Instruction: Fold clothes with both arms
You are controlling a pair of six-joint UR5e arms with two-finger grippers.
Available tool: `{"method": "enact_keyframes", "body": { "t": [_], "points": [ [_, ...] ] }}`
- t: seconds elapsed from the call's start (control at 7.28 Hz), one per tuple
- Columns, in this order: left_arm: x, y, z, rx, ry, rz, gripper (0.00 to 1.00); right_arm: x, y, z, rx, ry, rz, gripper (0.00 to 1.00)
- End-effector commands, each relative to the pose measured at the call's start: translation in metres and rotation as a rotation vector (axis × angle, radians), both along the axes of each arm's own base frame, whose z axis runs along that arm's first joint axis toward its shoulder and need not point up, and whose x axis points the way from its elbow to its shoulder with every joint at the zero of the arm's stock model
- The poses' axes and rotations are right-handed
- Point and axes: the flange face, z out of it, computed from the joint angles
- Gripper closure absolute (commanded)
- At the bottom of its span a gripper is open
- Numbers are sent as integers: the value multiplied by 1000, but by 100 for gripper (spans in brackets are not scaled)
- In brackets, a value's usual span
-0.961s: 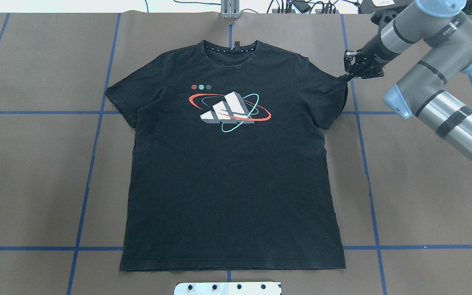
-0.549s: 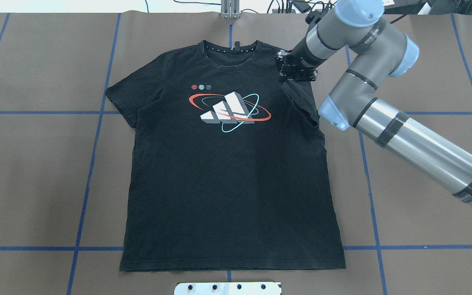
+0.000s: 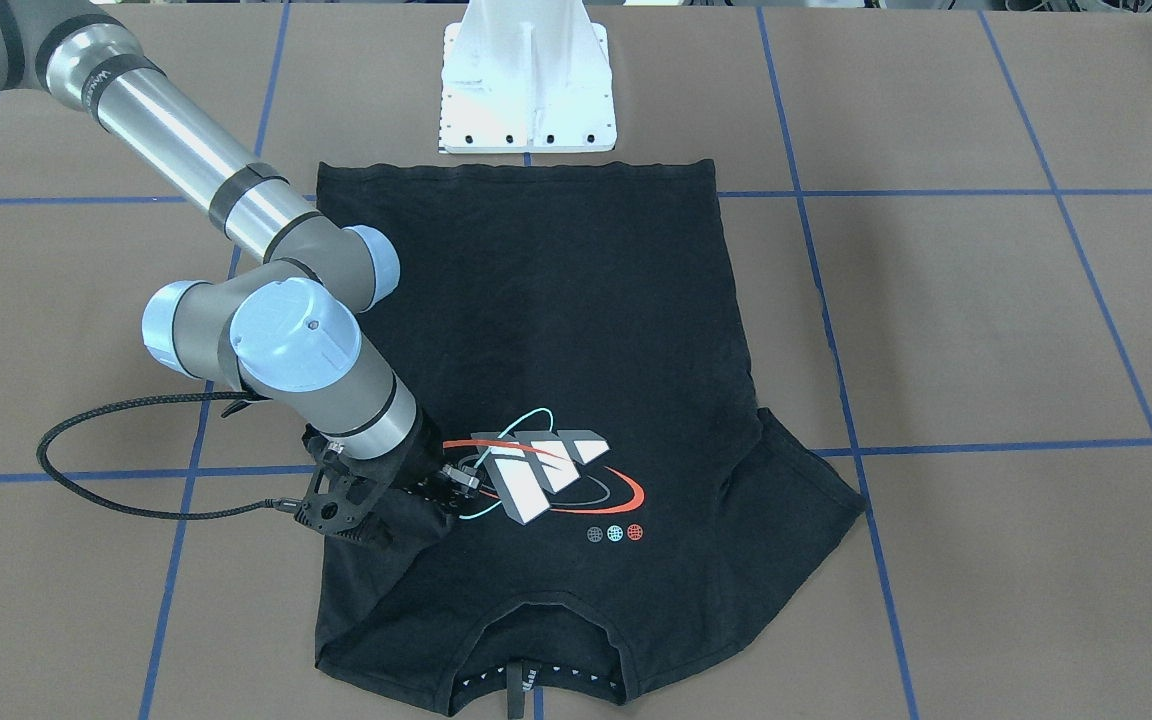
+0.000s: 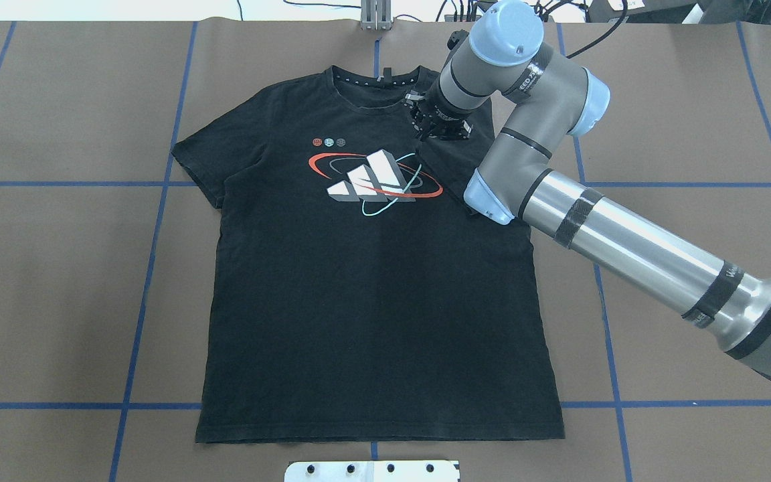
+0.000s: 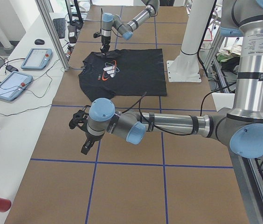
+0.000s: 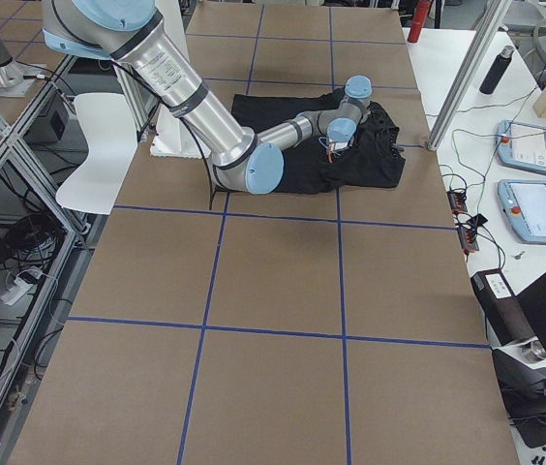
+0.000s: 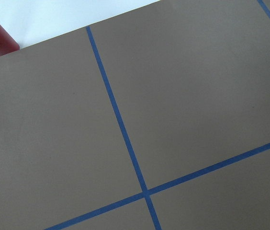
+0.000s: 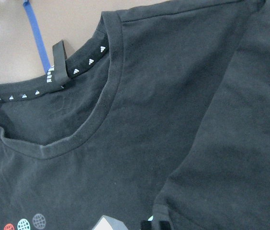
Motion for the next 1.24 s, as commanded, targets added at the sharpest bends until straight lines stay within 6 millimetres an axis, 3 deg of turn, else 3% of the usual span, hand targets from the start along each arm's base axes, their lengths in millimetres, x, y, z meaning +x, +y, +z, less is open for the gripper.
{"method": "enact_keyframes", "body": {
  "t": [0.0,0.14,0.27,0.41,0.55,0.69,0.82,0.96,1.1],
  "points": [
    [28,-11,-6,63,15,51,0,-16,4,-6,42,26,39,0],
    [49,-12,-18,51,83,10,0,-14,6,-15,42,11,30,0],
    [102,-13,-37,43,164,6,0,3,9,-39,59,-30,22,0],
    [156,-33,-72,7,242,5,1,20,15,-51,24,-14,12,0],
    [228,-57,-98,-86,296,30,2,42,38,-53,9,0,10,0],
    [293,-82,-113,-153,298,24,2,66,61,-45,23,-14,12,0],
    [334,-103,-126,-218,310,5,2,78,76,-27,36,-10,8,0],
    [385,-122,-135,-247,299,47,2,80,76,-26,38,-6,15,0],
    [407,-148,-144,-261,286,50,6,89,70,-26,40,-10,24,0]
  ]
}}
